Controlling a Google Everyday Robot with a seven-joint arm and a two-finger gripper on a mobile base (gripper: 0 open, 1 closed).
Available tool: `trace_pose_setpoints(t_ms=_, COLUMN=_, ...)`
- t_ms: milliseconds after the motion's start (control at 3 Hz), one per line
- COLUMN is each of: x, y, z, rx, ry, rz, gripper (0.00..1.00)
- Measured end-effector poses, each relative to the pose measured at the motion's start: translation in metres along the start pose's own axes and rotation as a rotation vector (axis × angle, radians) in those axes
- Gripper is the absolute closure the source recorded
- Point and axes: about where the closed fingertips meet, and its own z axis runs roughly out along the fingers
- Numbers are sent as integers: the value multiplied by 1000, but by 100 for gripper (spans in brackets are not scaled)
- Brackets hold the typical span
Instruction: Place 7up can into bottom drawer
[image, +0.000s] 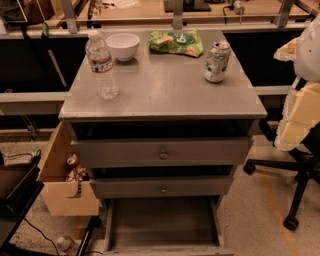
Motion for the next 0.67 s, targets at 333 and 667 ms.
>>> trace_pose_setpoints(t_ms=333, x=0, y=0, z=0, rx=0, ry=0, rz=0, gripper=0)
trace_pose_setpoints(t_ms=667, x=7, y=3, z=-5, rx=15, ry=-35, rz=68, gripper=0)
